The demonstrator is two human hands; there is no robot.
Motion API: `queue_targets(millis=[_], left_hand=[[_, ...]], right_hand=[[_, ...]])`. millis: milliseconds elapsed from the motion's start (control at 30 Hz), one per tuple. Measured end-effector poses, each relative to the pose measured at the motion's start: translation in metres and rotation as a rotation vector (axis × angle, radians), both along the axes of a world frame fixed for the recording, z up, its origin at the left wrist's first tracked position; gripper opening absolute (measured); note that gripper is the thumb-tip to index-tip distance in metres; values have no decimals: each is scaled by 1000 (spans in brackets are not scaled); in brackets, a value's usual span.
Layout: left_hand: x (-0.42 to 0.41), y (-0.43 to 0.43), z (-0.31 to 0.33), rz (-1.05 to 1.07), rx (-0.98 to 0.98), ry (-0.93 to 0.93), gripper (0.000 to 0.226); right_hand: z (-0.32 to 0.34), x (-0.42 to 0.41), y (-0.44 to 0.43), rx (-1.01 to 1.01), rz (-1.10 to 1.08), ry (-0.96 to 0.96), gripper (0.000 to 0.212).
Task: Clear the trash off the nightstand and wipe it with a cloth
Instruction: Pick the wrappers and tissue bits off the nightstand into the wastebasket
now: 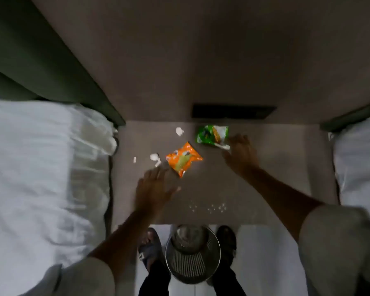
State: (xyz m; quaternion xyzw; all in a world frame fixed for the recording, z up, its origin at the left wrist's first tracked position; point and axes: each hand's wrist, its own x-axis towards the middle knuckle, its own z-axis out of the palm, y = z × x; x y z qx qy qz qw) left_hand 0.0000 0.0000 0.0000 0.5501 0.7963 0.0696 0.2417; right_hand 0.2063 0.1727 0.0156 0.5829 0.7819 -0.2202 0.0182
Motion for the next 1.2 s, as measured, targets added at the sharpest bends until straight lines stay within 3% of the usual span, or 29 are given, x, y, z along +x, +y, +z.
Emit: queue_targets(millis=[100,200,333,400,533,667,867,1033,1100,1200], left_hand=[[22,47,-47,-92,75,144,85],[37,70,-78,-38,57,179,77],[40,71,-92,46,71,195,66],[47,60,-83,52,119,146,64],[73,-1,-62,123,249,11,61],[104,-101,-59,215,122,-179,58],[136,-194,-77,236,-105,-314,68],[136,-189,-95,112,-249,-293,55],[132,-177,-93,208,-281,-381,56],[115,-158,-88,244,-213,-352,40]], right_hand=[[-56,-9,28,-31,94,-152,47],[-95,-18,39,-39,100,-197,67],[-107,-12,29,157,86,-209,51],[-98,-5,10,198,20,-91,45],[-70,23,-64,83,-168,375,35],[-54,56,-174,-96,-345,539,31],[-77,72,-295,-335,-382,323,25],[-108,62,-304,-661,-436,181,19],[-111,62,-292,-676,-416,162,22],[-106,59,-256,-507,-339,141,24]])
